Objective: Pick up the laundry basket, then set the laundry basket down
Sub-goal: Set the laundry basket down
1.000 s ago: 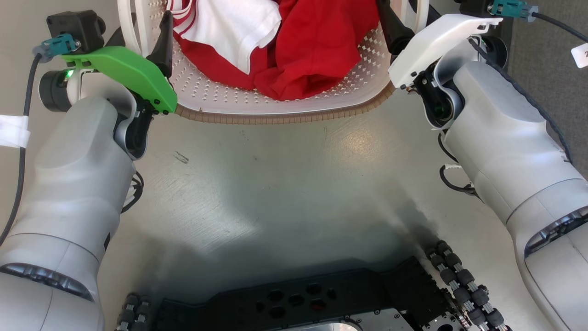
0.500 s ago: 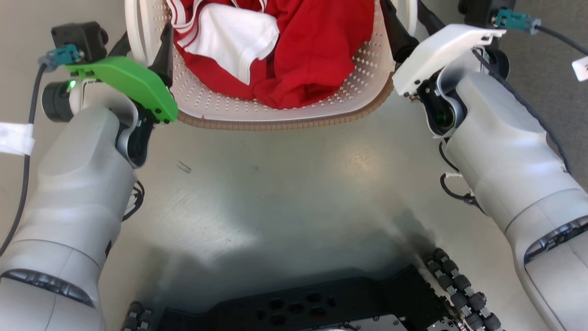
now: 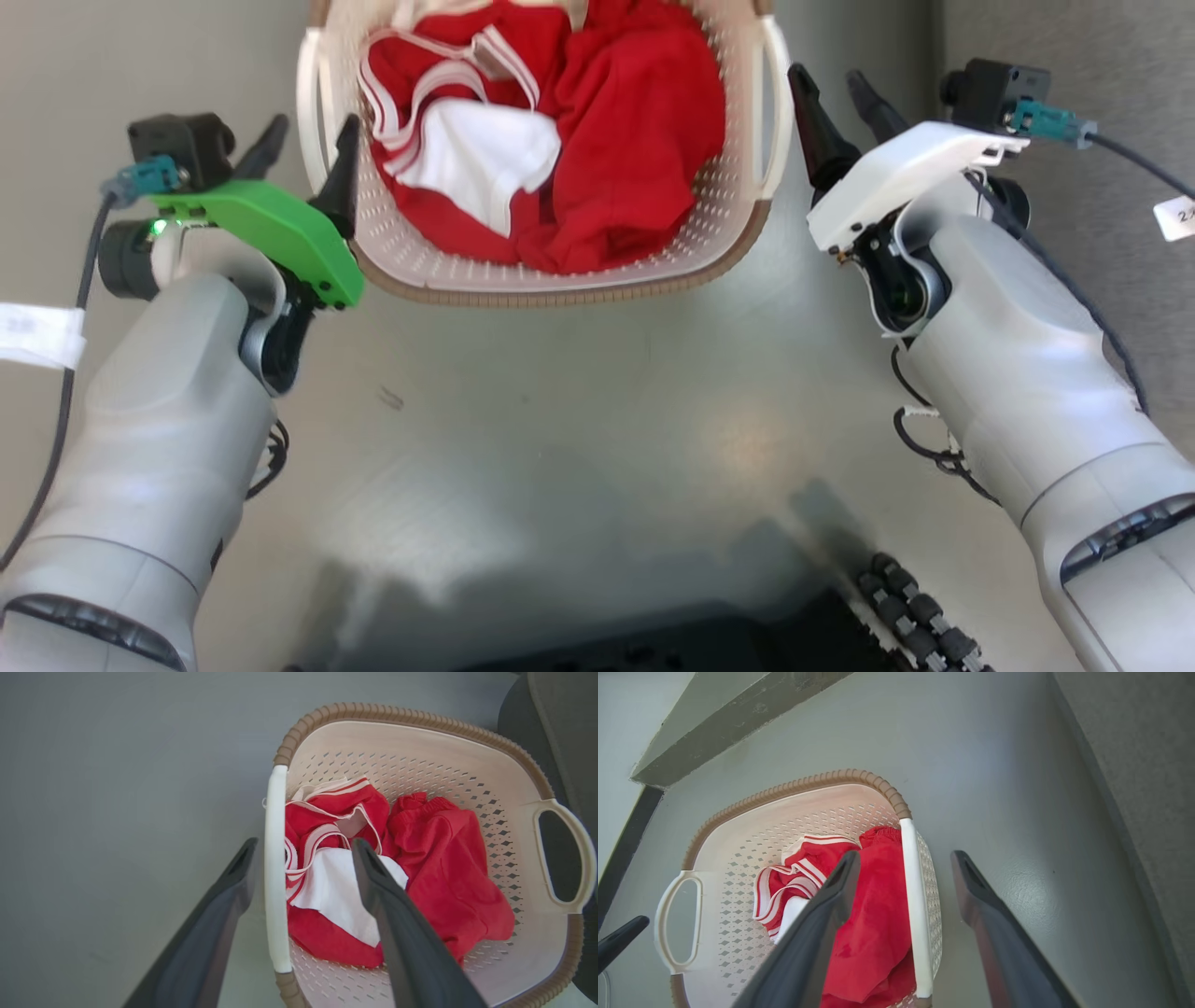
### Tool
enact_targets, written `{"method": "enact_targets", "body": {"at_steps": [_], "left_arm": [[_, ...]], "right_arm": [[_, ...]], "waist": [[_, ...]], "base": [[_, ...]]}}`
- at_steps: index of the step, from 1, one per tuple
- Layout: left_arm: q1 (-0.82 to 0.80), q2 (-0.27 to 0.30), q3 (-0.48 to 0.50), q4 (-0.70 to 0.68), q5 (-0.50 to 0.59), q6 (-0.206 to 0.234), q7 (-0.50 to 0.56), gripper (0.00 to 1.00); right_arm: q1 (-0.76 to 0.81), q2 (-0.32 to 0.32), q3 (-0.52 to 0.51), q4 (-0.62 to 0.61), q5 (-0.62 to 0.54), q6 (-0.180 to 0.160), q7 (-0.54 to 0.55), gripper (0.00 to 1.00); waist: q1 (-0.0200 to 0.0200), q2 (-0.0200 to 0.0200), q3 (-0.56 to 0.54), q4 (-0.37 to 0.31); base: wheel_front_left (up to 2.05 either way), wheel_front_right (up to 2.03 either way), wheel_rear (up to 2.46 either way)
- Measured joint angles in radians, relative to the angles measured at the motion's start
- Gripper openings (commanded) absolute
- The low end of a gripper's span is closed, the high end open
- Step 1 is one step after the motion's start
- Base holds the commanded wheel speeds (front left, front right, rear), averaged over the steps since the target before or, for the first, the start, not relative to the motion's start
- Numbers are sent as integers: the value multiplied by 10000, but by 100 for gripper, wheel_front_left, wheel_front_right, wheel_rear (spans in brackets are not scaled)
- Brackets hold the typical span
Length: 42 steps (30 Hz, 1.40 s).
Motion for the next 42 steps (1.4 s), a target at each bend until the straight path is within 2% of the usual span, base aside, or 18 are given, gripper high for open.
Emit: {"method": "enact_targets", "body": {"at_steps": [5, 12, 19, 32, 42], "left_arm": [[325, 84, 215, -286, 12, 0, 2, 100], [808, 407, 886, -993, 376, 2, 19, 100], [1746, 481, 1559, -1643, 545, 2, 27, 100], [3578, 324, 3064, -3066, 1218, 2, 27, 100], [4980, 153, 3818, -3877, 2027, 2, 27, 100]], "right_arm": [[337, 4, -71, -198, -267, 46, 0, 100], [858, 12, -372, -717, -640, 86, 0, 100], [1623, -61, -702, -1264, -1120, 90, 0, 100], [3166, -249, -1400, -2727, -2199, 90, 0, 100], [4591, -309, -2107, -3731, -2830, 84, 2, 100]], "waist": [[0, 0, -673, -37], [0, 0, -1651, -54], [0, 0, -2651, -18], [0, 0, -4521, 199], [0, 0, -5968, 356]], "base": [[0, 0, 0], [0, 0, 0], [0, 0, 0], [0, 0, 0], [0, 0, 0]]}}
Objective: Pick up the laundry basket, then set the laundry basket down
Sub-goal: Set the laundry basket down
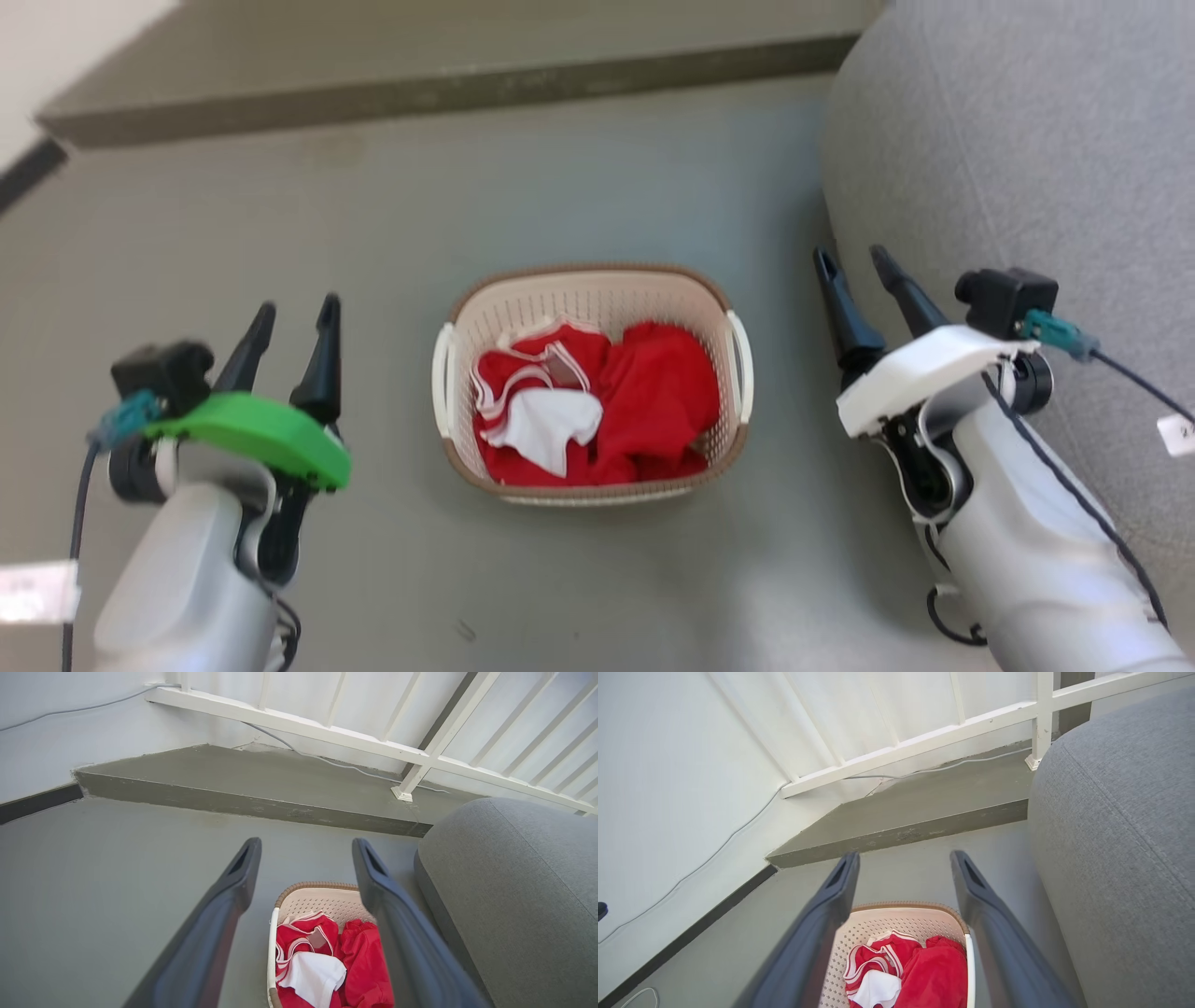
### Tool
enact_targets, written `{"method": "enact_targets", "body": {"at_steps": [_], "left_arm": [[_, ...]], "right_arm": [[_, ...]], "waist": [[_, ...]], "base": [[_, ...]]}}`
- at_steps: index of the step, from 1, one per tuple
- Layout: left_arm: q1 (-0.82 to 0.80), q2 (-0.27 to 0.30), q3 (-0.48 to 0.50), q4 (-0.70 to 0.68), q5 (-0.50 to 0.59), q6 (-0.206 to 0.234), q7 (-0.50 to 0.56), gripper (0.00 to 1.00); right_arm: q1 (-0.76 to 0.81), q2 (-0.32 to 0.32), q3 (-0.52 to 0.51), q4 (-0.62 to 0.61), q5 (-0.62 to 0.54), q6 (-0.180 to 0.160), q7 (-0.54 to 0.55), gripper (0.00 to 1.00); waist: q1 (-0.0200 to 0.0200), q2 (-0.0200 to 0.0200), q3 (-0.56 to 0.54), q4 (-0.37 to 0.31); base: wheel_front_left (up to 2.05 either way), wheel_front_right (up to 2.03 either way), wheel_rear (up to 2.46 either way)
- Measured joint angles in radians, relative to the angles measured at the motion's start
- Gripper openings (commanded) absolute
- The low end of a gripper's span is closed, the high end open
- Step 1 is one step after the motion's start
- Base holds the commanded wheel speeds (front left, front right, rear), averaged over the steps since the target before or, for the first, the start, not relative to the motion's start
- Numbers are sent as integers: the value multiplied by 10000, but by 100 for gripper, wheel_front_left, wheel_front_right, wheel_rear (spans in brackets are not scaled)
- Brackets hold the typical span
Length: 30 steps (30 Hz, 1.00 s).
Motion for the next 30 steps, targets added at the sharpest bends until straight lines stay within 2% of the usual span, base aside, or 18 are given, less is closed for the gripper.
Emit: {"method": "enact_targets", "body": {"at_steps": [9, 15, 30], "left_arm": [[1196, -197, 717, -993, 711, 104, 0, 100], [1743, -399, 1164, -1705, 988, 104, 0, 100], [2889, -566, 1524, -2629, 1682, 102, 0, 100]], "right_arm": [[1245, 25, -353, -1189, -700, -25, 0, 100], [1903, 0, -819, -2148, -1078, -232, 0, 100], [3193, 10, -1406, -3346, -1781, -466, -2, 100]], "waist": [[0, 0, -1259, 69], [-1, 0, -1865, 129], [0, 0, -2208, 214]], "base": [[0, 0, 0], [0, 0, 0], [0, 0, 0]]}}
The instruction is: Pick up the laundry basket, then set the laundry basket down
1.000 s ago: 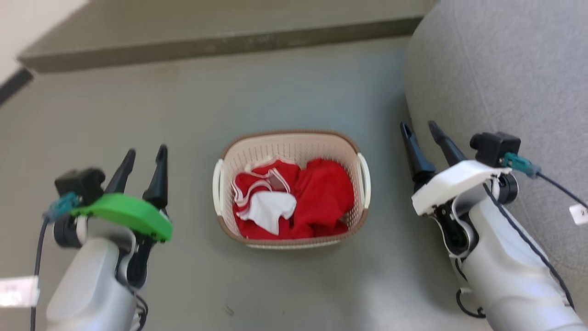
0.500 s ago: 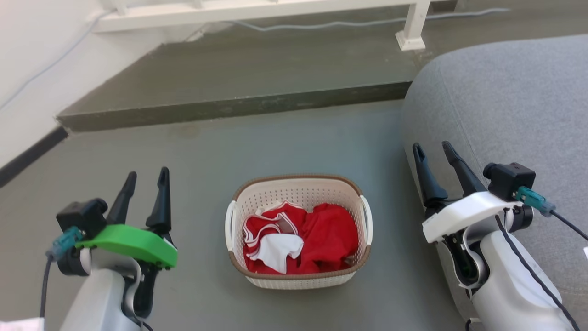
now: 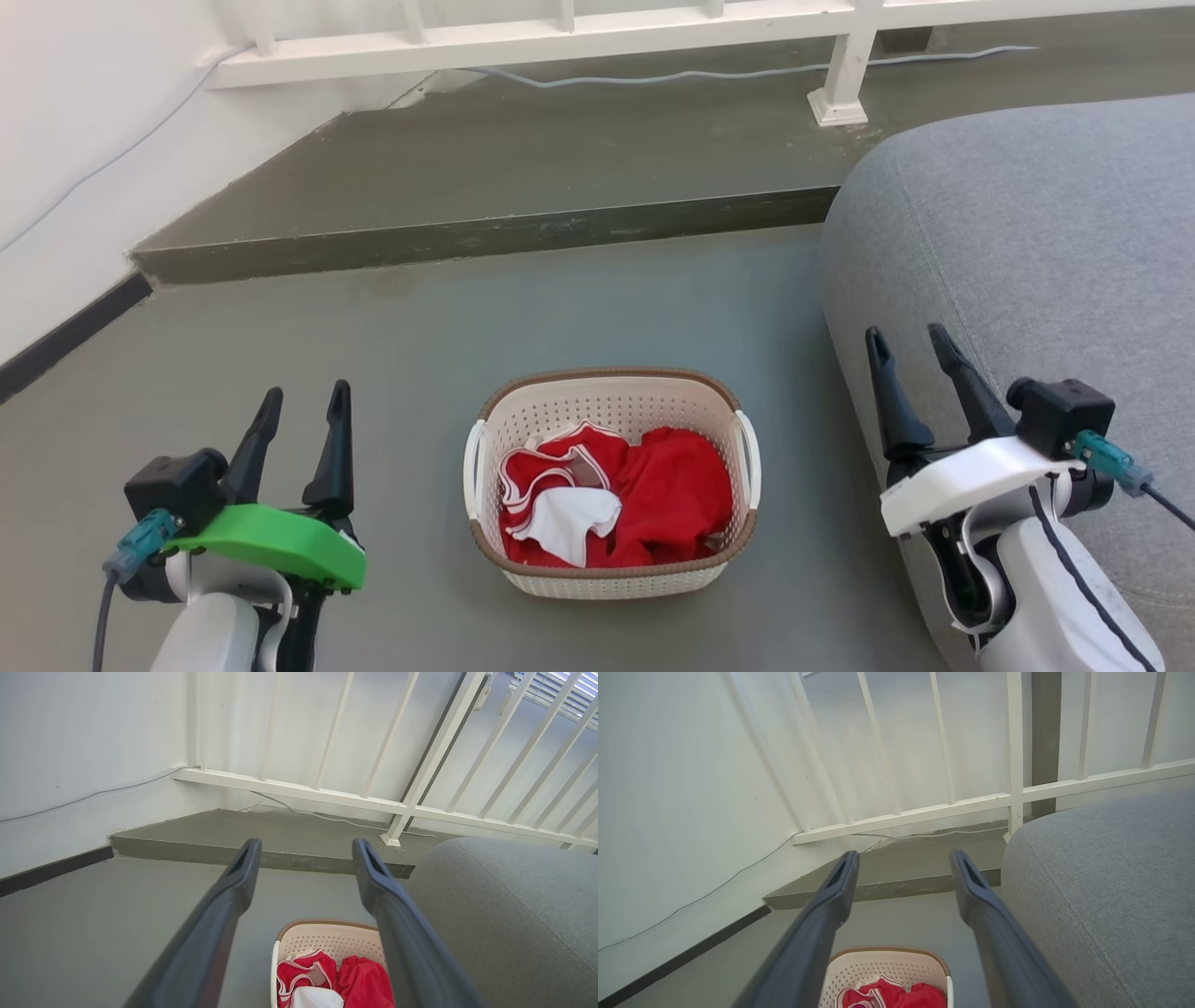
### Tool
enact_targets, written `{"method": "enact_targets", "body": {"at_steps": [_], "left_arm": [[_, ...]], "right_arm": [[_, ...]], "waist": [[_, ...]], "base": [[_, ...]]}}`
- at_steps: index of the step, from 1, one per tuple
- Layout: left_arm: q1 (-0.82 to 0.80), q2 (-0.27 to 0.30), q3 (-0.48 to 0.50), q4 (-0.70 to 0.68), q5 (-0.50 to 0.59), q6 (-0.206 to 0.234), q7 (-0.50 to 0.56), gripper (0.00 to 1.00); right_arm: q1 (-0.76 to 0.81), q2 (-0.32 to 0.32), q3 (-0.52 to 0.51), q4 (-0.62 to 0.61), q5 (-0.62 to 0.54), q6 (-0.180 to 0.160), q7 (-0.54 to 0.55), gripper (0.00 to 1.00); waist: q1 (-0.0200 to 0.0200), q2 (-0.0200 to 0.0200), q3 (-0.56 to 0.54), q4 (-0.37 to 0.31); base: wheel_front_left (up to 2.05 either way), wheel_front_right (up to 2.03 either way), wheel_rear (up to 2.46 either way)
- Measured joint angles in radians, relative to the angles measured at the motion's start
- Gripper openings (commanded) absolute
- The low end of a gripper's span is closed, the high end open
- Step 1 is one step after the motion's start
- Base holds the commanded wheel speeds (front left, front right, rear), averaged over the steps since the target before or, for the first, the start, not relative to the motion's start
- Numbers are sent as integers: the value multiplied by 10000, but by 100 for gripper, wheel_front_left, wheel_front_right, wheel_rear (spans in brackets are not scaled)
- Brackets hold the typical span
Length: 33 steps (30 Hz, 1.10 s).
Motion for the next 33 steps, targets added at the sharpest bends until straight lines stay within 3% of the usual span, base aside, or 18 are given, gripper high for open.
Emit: {"method": "enact_targets", "body": {"at_steps": [33], "left_arm": [[550, -316, 301, -520, 612, -13, 0, 100]], "right_arm": [[603, 251, -290, -616, -462, 121, 0, 100]], "waist": [[0, 0, 46, -88]], "base": [[0, 0, 0]]}}
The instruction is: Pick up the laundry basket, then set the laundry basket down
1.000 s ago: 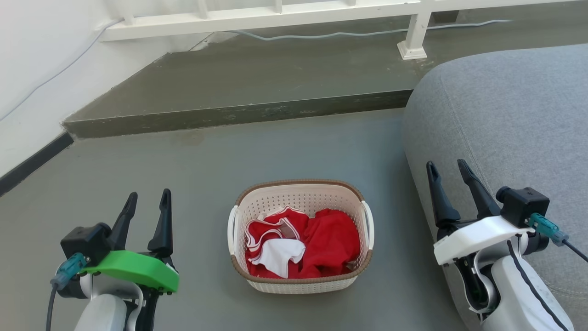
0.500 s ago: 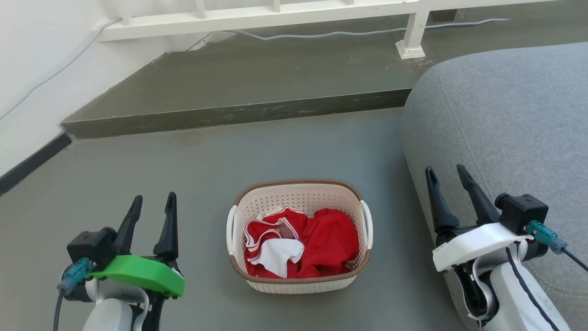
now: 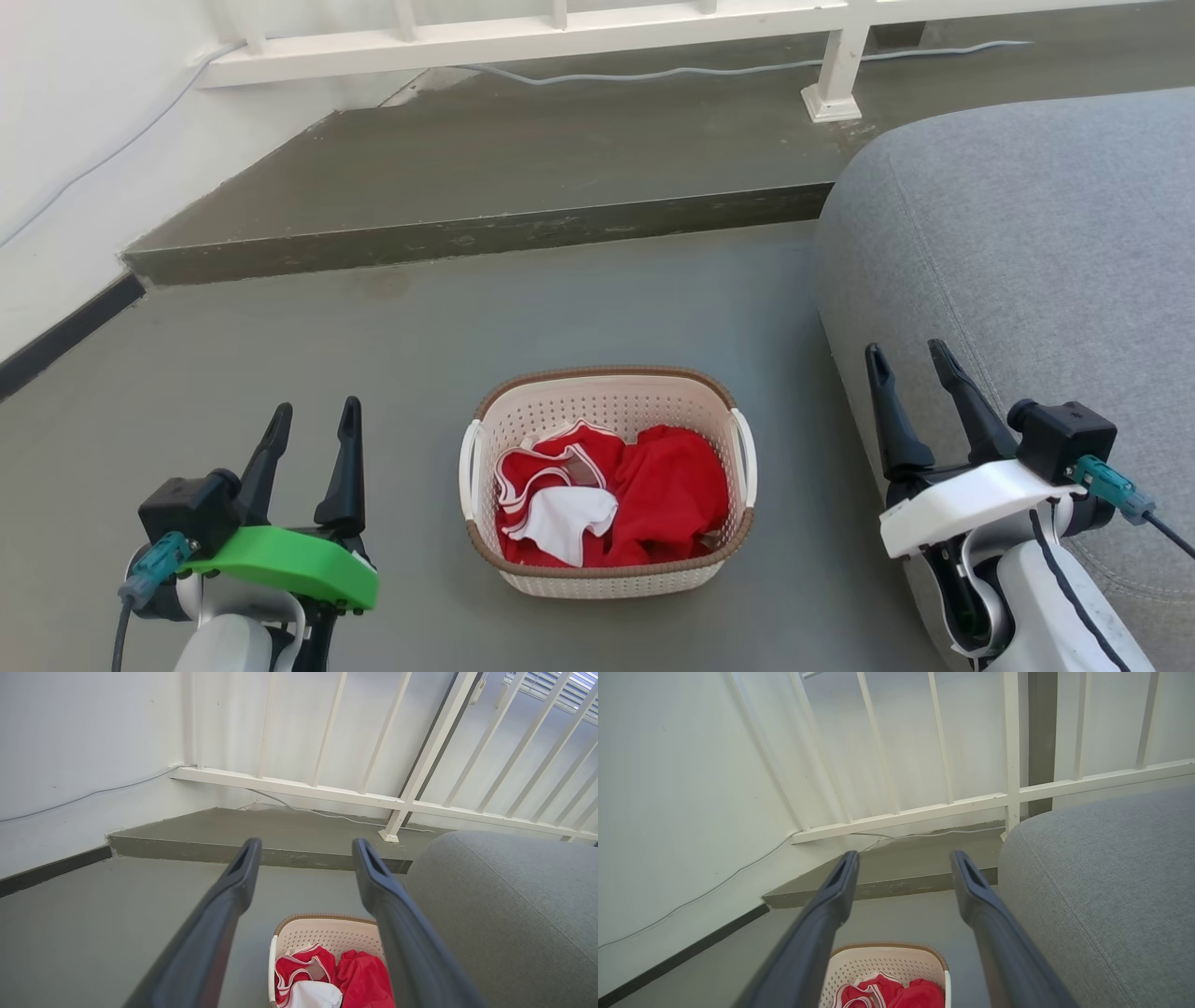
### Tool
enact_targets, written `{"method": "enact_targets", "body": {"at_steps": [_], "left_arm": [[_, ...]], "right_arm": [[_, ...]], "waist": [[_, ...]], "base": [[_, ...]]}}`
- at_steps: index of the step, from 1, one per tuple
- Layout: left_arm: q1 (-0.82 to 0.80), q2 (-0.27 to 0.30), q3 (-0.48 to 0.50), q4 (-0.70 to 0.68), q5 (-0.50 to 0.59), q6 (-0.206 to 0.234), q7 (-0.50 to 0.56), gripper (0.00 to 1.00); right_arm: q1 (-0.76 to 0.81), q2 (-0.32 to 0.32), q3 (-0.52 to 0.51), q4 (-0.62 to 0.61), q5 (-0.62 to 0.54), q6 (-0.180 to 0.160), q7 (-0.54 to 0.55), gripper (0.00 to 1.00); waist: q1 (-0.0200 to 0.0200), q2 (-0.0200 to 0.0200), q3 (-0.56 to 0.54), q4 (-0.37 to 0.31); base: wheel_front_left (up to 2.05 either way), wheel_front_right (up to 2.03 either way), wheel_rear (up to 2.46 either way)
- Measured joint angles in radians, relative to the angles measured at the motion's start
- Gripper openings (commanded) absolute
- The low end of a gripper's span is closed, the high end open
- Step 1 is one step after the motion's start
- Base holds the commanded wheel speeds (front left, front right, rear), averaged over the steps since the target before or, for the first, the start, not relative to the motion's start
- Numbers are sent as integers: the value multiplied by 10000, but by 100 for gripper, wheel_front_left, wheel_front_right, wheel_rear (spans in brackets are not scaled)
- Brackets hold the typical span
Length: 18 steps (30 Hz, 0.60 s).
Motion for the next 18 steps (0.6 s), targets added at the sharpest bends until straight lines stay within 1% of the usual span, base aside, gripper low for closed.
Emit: {"method": "enact_targets", "body": {"at_steps": [10, 14, 15, 18], "left_arm": [[19, -65, 109, -15, 10, -2, 0, 100], [31, -115, 128, -10, 211, -4, 0, 100], [38, -128, 121, 21, 247, -2, 0, 0], [156, -251, 31, 357, 245, 0, 4, 0]], "right_arm": [[146, 42, -23, -90, -102, 23, 0, 100], [170, 50, -23, -88, -171, 40, 0, 100], [176, 58, -19, -59, -169, 36, 2, 0], [374, 111, 21, 257, -159, 31, 6, 0]], "waist": [[0, 0, -26, 15], [0, 0, -48, 16], [0, 0, -51, 15], [0, 0, -52, 15]], "base": [[0, 0, 0], [0, 0, 0], [0, 0, 0], [0, 0, 0]]}}
